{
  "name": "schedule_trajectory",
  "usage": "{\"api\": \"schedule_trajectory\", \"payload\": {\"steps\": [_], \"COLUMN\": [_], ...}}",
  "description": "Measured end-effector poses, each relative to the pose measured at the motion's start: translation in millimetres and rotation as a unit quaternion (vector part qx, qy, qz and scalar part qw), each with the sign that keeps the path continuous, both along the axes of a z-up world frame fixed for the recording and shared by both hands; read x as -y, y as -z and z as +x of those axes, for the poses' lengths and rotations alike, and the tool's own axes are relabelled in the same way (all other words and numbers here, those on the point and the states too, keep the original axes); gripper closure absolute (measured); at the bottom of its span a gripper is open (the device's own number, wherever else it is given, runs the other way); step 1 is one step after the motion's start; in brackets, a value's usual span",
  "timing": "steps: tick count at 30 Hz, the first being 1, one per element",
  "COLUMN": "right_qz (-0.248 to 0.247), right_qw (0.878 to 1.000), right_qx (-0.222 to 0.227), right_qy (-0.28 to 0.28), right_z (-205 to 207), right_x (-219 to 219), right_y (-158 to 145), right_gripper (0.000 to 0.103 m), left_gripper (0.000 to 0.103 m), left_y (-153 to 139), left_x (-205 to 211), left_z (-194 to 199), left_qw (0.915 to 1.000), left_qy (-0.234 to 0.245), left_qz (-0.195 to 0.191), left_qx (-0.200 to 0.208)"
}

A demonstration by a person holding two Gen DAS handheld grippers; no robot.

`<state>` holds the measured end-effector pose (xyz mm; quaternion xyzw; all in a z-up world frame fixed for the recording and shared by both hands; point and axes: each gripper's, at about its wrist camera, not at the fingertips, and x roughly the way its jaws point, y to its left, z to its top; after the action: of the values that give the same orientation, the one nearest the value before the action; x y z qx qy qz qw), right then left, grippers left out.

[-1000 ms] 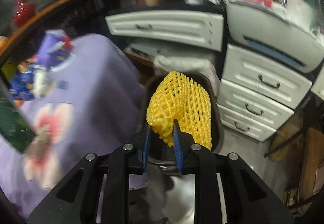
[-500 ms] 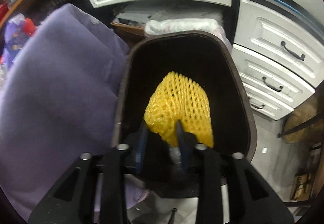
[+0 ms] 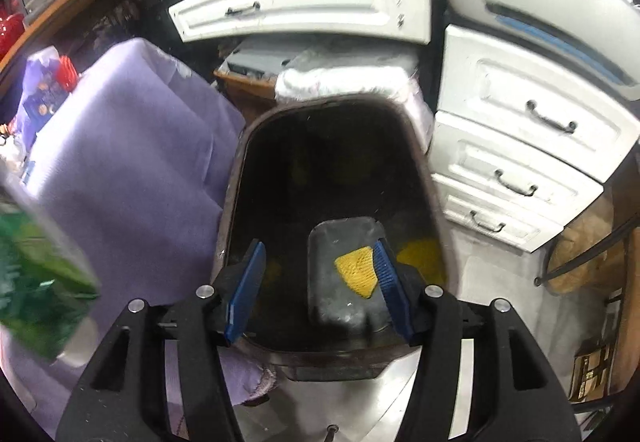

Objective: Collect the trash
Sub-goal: 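Carry the yellow net to the black bin and open the right tool, then lower the milk carton into the black bin and open the left tool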

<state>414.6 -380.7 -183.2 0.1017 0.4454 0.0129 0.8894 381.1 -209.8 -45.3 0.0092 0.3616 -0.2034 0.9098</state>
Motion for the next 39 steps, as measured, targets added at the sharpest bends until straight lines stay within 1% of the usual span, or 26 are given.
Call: {"api": "schedule_trajectory", "payload": {"steps": [3,6,7,11,14,19,21,22,26,29,30,31,33,36,39], "right_qz": [-0.028,-0.073,-0.077,-0.049,-0.043,-0.032,-0.035,-0.038,-0.063,-0.054,-0.050,-0.049,-0.049,-0.043,-0.037], "right_qw": [0.999,0.997,0.996,0.997,0.995,0.995,0.995,0.995,0.993,0.993,0.993,0.993,0.992,0.991,0.990], "right_qx": [0.015,0.021,0.021,0.025,0.033,0.037,0.042,0.048,0.069,0.069,0.069,0.069,0.069,0.073,0.075], "right_qy": [0.014,0.031,0.036,0.060,0.079,0.082,0.079,0.076,0.076,0.084,0.085,0.086,0.091,0.102,0.114], "right_z": [-14.3,-29.8,-34.3,-58.1,-77.7,-96.0,-101.2,-103.4,-109.5,-114.7,-116.4,-117.8,-121.9,-125.2,-127.9], "right_x": [12.3,27.7,33.4,62.7,78.1,81.0,79.0,77.3,73.0,78.9,80.1,81.0,83.0,88.7,93.2], "right_y": [-10.6,-14.4,-14.8,-15.5,-19.7,-21.1,-22.9,-24.6,-30.0,-29.6,-29.1,-28.7,-28.0,-29.4,-33.0], "right_gripper": [0.043,0.042,0.042,0.042,0.042,0.041,0.041,0.041,0.040,0.039,0.039,0.039,0.039,0.039,0.039], "left_gripper": [0.053,0.053,0.053,0.053,0.053,0.053,0.053,0.053,0.053,0.052,0.050,0.040,0.029,0.027,0.022], "left_y": [5.0,12.5,15.6,33.6,50.3,78.7,82.8,86.5,95.2,98.5,98.6,98.7,97.5,89.1,70.6], "left_x": [6.4,15.3,18.9,33.4,44.6,61.5,69.3,73.6,84.3,94.7,97.0,99.8,103.4,107.0,104.8], "left_z": [6.1,17.0,20.2,35.7,48.4,66.7,68.4,70.0,74.7,74.6,73.5,72.7,70.1,63.0,51.9], "left_qw": [0.9999,0.9997,0.9996,0.9985,0.9969,0.9924,0.9916,0.9908,0.9893,0.9886,0.9885,0.9880,0.9876,0.9885,0.9913], "left_qy": [-0.001,0.000,0.001,-0.001,-0.002,-0.003,0.001,0.006,0.015,0.036,0.039,0.044,0.052,0.062,0.060], "left_qz": [0.011,0.015,0.020,0.037,0.052,0.082,0.099,0.105,0.103,0.104,0.106,0.109,0.112,0.107,0.097], "left_qx": [-0.003,-0.017,-0.021,-0.040,-0.059,-0.092,-0.083,-0.086,-0.102,-0.103,-0.100,-0.100,-0.097,-0.086,-0.066]}}
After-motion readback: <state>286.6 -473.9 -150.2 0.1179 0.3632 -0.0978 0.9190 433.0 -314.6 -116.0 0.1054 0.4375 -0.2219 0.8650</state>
